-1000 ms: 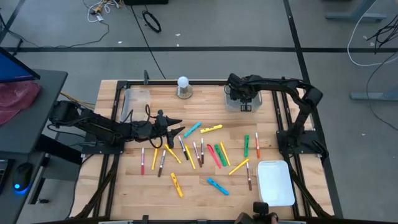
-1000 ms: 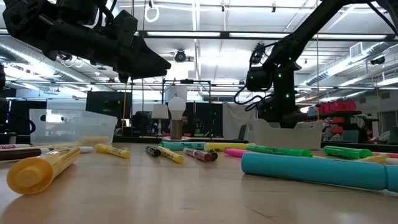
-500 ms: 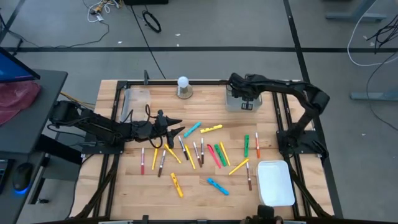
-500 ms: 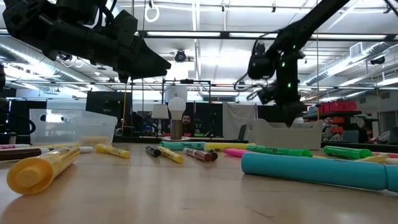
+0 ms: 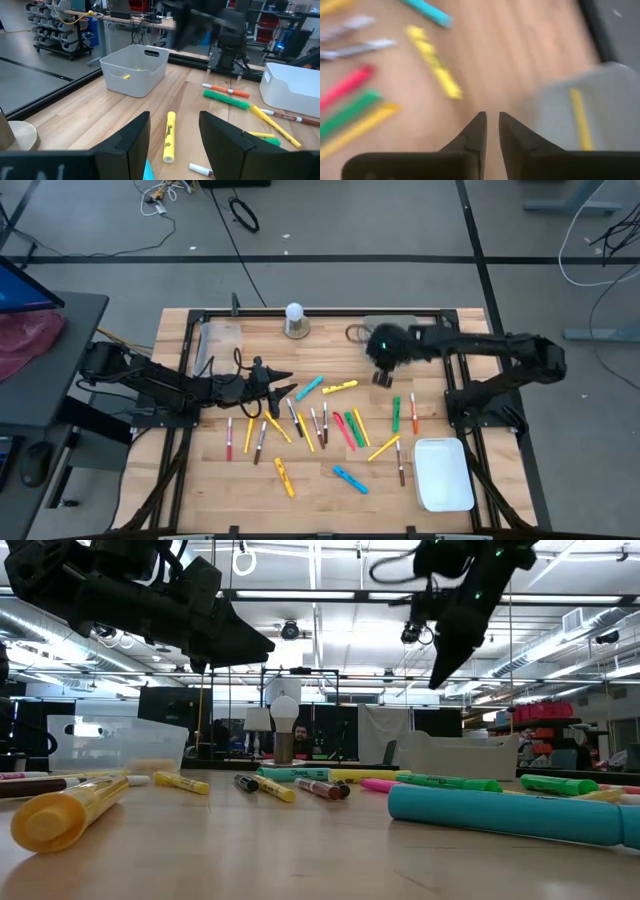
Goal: Pick & Place Markers
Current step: Put the orange marker into the white bin
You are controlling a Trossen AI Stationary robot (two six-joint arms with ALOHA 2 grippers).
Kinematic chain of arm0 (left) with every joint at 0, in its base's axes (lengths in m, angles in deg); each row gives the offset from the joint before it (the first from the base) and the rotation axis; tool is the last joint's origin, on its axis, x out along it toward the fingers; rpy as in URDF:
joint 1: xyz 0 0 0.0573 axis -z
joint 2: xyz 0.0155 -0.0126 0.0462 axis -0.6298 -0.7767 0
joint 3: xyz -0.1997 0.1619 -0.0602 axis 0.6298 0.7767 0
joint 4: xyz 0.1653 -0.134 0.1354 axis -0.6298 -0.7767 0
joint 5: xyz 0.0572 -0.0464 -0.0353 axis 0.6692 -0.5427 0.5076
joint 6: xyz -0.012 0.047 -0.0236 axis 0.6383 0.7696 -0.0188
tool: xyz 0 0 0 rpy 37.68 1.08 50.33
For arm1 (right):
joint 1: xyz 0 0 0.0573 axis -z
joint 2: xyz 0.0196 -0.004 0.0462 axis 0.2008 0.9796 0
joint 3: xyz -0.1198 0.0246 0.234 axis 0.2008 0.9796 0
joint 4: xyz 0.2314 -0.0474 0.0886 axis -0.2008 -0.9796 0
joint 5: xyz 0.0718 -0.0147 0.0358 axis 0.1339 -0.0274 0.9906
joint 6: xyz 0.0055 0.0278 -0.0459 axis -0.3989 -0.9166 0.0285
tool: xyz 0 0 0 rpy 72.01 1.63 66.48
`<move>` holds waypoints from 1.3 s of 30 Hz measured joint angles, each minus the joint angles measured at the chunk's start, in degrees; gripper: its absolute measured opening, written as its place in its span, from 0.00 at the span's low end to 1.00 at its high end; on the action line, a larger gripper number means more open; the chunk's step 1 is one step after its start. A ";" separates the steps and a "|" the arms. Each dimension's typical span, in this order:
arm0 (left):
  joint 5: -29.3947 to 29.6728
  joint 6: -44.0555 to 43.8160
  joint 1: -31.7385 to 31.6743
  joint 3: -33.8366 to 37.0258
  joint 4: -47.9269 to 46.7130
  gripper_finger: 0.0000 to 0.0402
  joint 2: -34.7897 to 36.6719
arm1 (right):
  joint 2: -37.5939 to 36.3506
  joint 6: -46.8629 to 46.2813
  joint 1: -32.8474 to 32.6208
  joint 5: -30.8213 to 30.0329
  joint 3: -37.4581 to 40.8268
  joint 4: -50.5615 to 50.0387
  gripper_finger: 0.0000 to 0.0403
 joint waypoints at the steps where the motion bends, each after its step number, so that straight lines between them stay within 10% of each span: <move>1: 0.00 -0.01 0.00 0.00 -0.04 0.44 0.00 | -0.48 -1.52 -2.11 0.31 1.04 1.22 0.12; 15: 0.00 -0.12 -0.02 0.00 -0.02 0.44 0.00 | -1.00 -20.20 -25.07 0.42 14.36 12.28 0.10; 32: 0.00 -0.14 0.00 0.02 -0.26 0.44 0.02 | -5.55 -58.24 -24.09 1.82 15.62 -16.22 0.46; 39: 0.00 -0.13 -0.01 0.02 -0.34 0.44 0.01 | -5.51 -66.20 -24.03 3.11 24.03 -11.40 0.45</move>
